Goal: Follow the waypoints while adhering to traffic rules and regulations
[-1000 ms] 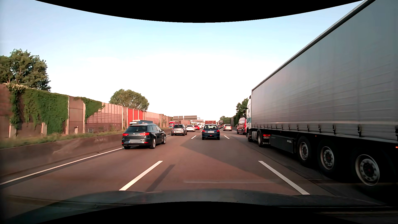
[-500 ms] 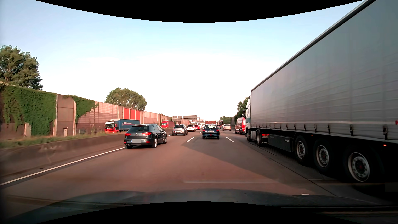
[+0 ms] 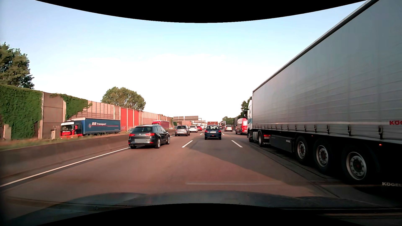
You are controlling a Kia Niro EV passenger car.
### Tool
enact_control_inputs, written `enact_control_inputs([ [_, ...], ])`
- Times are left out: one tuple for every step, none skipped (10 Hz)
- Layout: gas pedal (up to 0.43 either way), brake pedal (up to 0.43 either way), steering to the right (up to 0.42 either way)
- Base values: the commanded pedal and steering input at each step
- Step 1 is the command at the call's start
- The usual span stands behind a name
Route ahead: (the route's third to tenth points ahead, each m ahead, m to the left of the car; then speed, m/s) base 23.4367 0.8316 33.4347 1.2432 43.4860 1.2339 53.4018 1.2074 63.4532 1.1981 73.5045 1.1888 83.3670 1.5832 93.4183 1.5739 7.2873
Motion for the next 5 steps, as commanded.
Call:
enact_control_inputs([
  [0.11, 0.0, -0.003],
  [0.118, 0.0, -0.002],
  [0.118, 0.0, -0.003],
  [0.13, 0.0, -0.002],
  [0.13, 0.0, -0.003],
])
